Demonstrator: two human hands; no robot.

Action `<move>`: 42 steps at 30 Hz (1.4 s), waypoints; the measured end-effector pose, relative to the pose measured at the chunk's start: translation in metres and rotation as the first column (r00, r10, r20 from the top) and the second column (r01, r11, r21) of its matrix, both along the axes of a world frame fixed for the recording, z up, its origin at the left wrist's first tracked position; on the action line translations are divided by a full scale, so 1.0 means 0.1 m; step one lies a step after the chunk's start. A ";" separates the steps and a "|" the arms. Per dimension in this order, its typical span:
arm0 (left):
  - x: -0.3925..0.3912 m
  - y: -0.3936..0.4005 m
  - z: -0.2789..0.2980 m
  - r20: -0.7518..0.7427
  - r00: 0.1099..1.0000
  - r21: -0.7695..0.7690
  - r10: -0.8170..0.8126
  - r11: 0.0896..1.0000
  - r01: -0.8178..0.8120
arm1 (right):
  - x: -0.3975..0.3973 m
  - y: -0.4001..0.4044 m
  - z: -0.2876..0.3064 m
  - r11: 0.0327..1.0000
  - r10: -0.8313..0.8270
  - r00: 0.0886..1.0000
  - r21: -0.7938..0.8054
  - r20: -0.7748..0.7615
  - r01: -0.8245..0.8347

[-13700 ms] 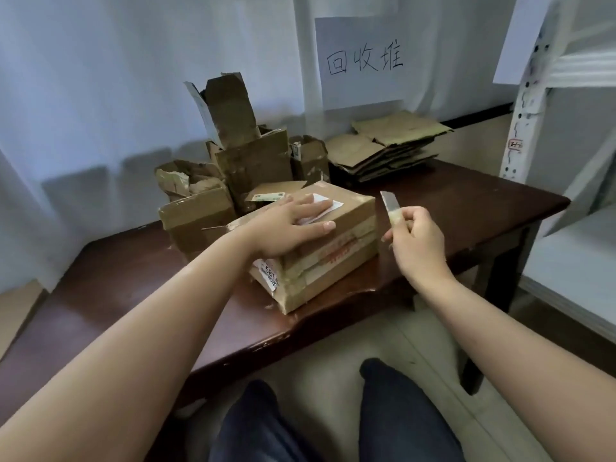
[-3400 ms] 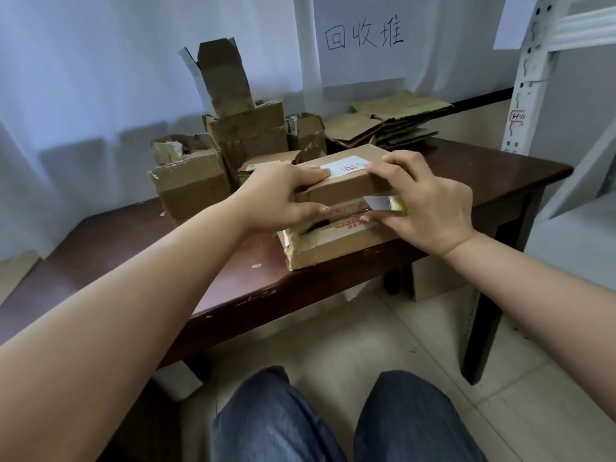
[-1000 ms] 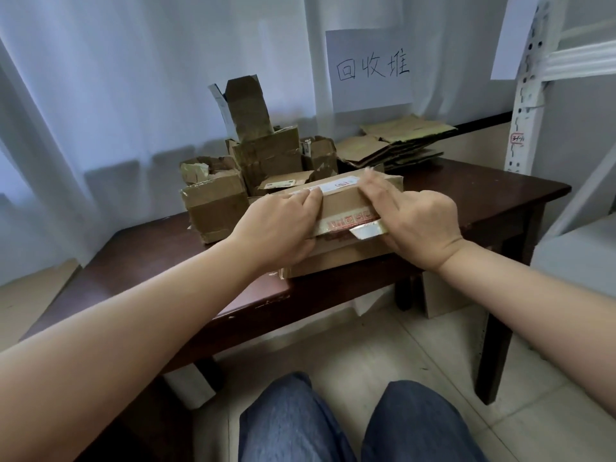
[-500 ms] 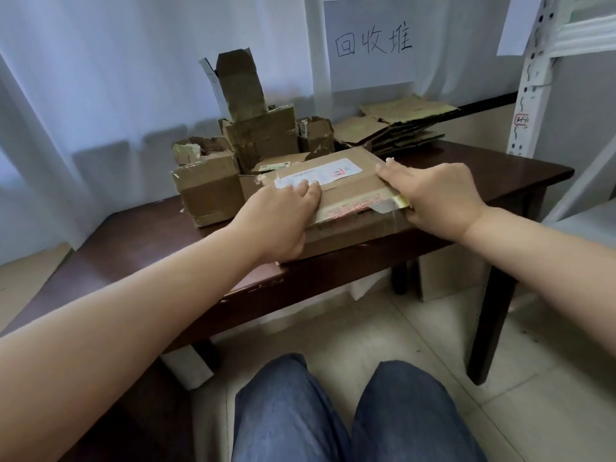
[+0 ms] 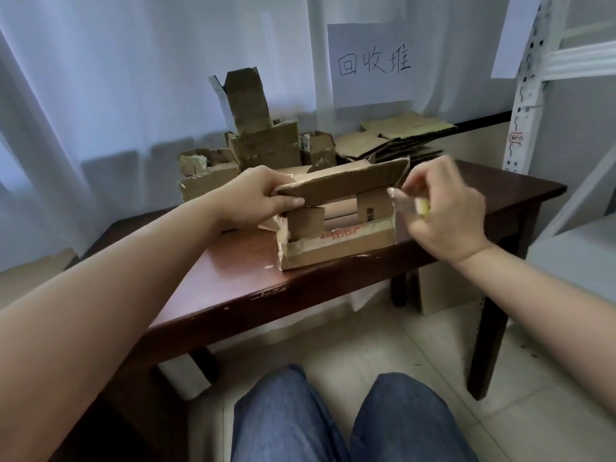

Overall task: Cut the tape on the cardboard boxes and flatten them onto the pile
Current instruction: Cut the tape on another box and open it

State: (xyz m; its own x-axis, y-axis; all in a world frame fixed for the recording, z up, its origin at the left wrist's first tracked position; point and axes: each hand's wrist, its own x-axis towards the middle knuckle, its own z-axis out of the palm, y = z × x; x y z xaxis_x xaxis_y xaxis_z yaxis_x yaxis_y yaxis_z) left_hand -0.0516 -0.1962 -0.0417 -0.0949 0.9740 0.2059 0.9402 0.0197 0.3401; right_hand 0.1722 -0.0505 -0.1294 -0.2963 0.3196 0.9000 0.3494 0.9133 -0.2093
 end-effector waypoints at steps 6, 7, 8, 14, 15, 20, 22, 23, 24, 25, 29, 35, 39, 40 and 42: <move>-0.06 0.08 -0.28 0.058 0.993 0.220 0.105 0.969 -0.116 | -0.43 -0.11 -0.17 0.985 0.145 0.819 -0.156 0.556 -0.069; -0.06 0.09 -0.32 0.072 0.994 0.243 0.086 0.965 -0.101 | -0.47 -0.10 -0.17 0.979 0.142 0.798 -0.200 0.586 -0.028; -0.06 0.09 -0.36 0.089 0.995 0.269 0.052 0.960 -0.074 | -0.50 -0.09 -0.20 0.974 0.145 0.787 -0.227 0.600 -0.006; -0.09 0.09 -0.53 0.147 0.987 0.422 0.061 0.899 -0.118 | -0.36 -0.13 -0.53 0.982 0.187 0.893 -0.093 0.410 -0.163; -0.09 0.09 -0.53 0.134 0.988 0.427 0.077 0.895 -0.128 | -0.36 -0.15 -0.56 0.984 0.181 0.904 -0.075 0.389 -0.164; -0.08 0.07 -0.53 0.041 0.987 0.426 0.155 0.891 -0.157 | -0.36 -0.19 -0.61 0.986 0.169 0.911 -0.071 0.375 -0.153; -0.09 0.08 -0.52 0.041 0.987 0.412 0.154 0.898 -0.157 | -0.33 -0.16 -0.54 0.985 0.171 0.902 -0.055 0.396 -0.162; -0.09 0.09 -0.52 0.048 0.988 0.401 0.148 0.903 -0.154 | -0.29 -0.13 -0.50 0.984 0.178 0.905 -0.063 0.386 -0.166; -0.11 0.11 -0.52 0.059 0.988 0.391 0.143 0.908 -0.154 | -0.24 -0.11 -0.45 0.983 0.184 0.920 -0.080 0.347 -0.166; -0.13 0.13 -0.51 0.070 0.988 0.383 0.138 0.911 -0.154 | -0.17 -0.08 -0.40 0.983 0.175 0.941 -0.105 0.288 -0.150; -0.19 0.17 -0.53 0.118 0.988 0.382 0.097 0.914 -0.135 | 0.17 0.18 -0.32 0.944 0.009 0.954 -0.318 0.299 0.091; -0.17 0.20 -0.55 0.165 0.985 0.402 0.042 0.910 -0.105 | 0.35 0.43 -0.26 0.899 0.190 0.919 -0.438 0.344 -0.022; -0.17 0.20 -0.55 0.183 0.981 0.383 0.059 0.915 -0.126 | 0.27 0.58 -0.18 0.961 0.080 0.943 -0.278 0.323 0.014; -0.17 0.20 -0.54 0.187 0.980 0.380 0.065 0.915 -0.133 | 0.23 0.61 -0.16 0.966 0.067 0.941 -0.258 0.330 0.021; -0.17 0.21 -0.53 0.197 0.978 0.376 0.070 0.916 -0.142 | 0.16 0.68 -0.14 0.975 0.062 0.932 -0.221 0.358 0.020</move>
State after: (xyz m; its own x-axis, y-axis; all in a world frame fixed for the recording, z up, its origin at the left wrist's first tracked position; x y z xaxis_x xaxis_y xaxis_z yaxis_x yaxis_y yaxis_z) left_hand -0.0684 -0.1755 -0.0946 -0.2624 0.8037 0.5340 0.8642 -0.0506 0.5007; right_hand 0.1881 0.0174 -0.1433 -0.5957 0.4855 0.6399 0.4201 0.8673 -0.2670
